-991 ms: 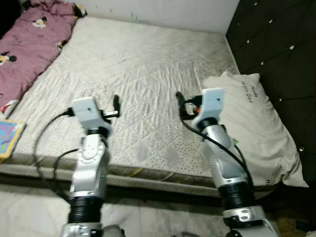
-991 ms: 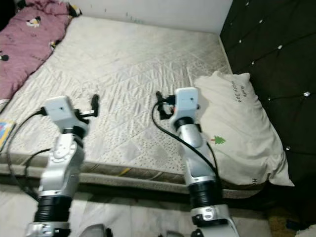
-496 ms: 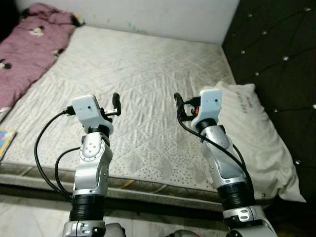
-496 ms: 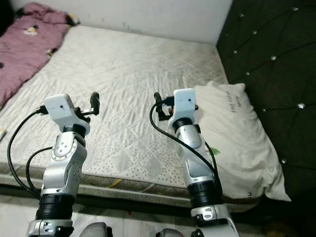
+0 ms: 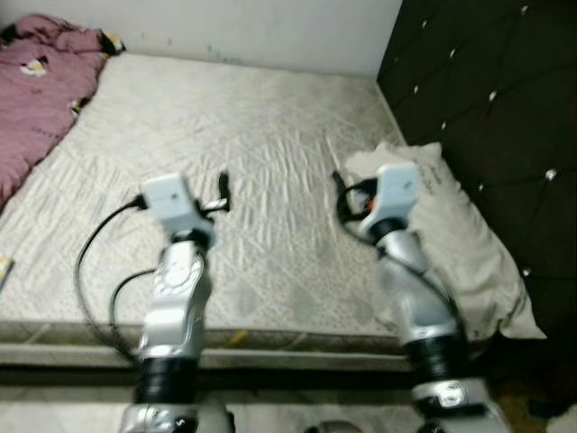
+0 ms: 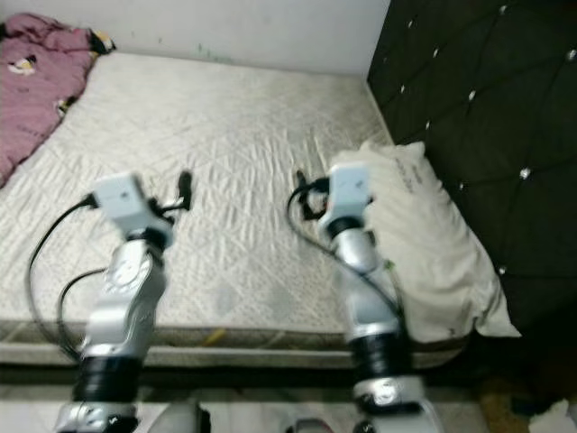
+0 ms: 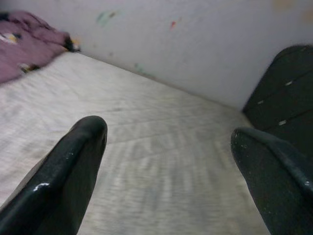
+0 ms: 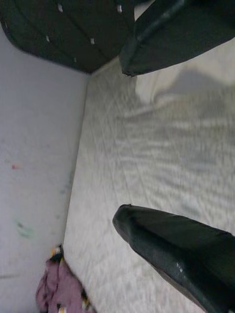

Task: Clean up the room

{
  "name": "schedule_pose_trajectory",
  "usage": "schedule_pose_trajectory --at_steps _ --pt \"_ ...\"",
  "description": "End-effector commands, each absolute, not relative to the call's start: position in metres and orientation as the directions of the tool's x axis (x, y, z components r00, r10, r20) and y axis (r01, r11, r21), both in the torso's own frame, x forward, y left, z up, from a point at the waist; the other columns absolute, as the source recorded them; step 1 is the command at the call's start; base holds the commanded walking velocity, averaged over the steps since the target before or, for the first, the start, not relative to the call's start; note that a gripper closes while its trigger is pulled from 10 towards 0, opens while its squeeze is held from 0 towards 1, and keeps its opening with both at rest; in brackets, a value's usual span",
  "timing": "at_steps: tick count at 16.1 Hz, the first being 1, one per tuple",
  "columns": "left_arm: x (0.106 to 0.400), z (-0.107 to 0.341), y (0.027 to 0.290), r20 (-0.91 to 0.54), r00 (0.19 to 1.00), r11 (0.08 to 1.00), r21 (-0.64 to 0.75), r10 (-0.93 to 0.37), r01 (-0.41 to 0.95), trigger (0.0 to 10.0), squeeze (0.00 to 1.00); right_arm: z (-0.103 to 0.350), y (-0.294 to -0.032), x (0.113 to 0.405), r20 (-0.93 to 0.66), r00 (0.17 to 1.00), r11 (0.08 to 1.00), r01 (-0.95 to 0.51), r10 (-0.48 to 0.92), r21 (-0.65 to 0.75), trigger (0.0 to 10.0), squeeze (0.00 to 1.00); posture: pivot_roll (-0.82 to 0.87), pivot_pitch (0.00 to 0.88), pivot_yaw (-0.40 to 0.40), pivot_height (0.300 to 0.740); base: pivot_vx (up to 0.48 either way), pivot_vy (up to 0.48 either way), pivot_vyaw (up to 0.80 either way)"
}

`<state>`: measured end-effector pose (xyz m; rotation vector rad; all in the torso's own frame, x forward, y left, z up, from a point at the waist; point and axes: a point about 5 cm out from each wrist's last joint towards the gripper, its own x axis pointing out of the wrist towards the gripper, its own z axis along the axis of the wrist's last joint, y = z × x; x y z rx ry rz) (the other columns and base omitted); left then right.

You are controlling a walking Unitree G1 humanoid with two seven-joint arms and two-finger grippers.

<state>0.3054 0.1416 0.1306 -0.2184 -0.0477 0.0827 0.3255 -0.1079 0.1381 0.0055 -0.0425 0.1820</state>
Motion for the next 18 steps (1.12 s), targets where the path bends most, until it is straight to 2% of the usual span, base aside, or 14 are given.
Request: schedule_pose_trajectory --at_steps 1,3,5,8,16,18 --pt "0.304 0.13 0.14 0.037 0.997 0.976 -0.211 0.068 -0.059 10.0 0.0 0.137 -0.116 0.326 0.035 0.986 0.987 -0.162 0.163 -0.014 10.0 0.0 0.02 0.0 -0.063 0.74 0.0 0.48 0.0" --pt "0.299 0.123 0.15 0.018 0.997 0.98 -0.181 0.082 -0.077 10.0 0.0 0.136 -0.117 0.325 0.036 0.986 0.986 -0.163 0.164 -0.015 10.0 0.0 0.02 0.0 -0.064 0.74 0.0 0.48 0.0" --pt "0.288 0.112 0.17 -0.013 0.993 0.989 -0.086 0.119 -0.12 10.0 0.0 0.133 -0.118 0.322 0.048 0.983 0.984 -0.175 0.176 -0.014 10.0 0.0 0.02 0.0 -0.066 0.74 0.0 0.48 0.0" --pt "0.28 0.101 0.184 -0.072 0.984 0.985 -0.054 0.162 -0.166 10.0 0.0 0.132 -0.118 0.32 0.055 0.981 0.983 -0.183 0.184 -0.022 10.0 0.0 0.03 0.0 -0.066 0.74 0.0 0.48 0.0" --pt "0.28 0.099 0.185 -0.086 0.985 0.987 -0.047 0.15 -0.154 10.0 0.0 0.129 -0.118 0.319 0.055 0.981 0.982 -0.185 0.186 -0.021 10.0 0.0 0.03 0.0 -0.07 0.74 0.0 0.474 0.0" --pt "0.281 0.103 0.182 -0.056 0.989 0.989 -0.054 0.136 -0.139 10.0 0.0 0.129 -0.118 0.319 0.054 0.98 0.982 -0.19 0.191 -0.023 10.0 0.0 0.03 0.0 -0.071 0.74 0.0 0.0 0.0"
